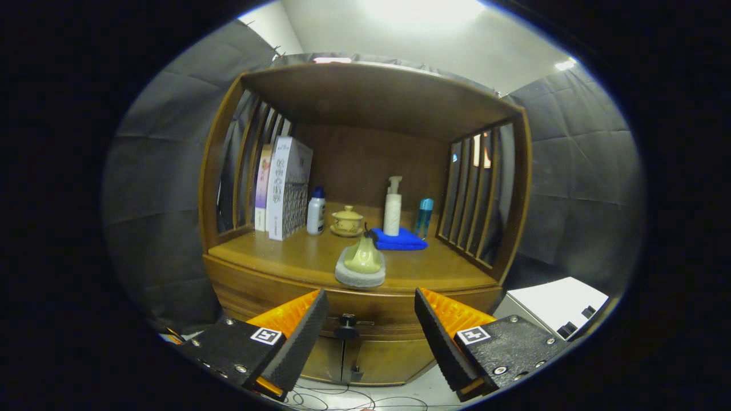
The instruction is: Pull open the drawer, take out the items inside it, and place them on the countertop above the cabinet.
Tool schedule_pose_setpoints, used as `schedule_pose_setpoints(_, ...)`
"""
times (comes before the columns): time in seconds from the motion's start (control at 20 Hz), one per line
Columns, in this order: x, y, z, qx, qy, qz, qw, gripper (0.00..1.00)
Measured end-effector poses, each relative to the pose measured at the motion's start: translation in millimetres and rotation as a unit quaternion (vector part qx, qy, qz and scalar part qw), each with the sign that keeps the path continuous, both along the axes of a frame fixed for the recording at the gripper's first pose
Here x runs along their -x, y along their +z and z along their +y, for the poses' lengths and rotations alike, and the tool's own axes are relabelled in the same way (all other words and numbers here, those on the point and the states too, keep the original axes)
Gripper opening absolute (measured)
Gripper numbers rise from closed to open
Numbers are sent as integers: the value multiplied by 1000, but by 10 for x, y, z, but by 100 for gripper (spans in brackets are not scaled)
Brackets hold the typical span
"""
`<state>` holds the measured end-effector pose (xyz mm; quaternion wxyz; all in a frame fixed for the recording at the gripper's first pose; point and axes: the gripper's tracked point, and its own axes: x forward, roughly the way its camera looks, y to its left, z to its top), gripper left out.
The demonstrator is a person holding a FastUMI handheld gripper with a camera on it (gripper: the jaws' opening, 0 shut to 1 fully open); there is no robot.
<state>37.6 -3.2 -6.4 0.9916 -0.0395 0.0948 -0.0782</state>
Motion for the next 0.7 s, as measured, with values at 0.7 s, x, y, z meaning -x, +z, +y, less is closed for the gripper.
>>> schedule_pose_setpoints(0.7,789,481,28,-16,2,-5,1000,95)
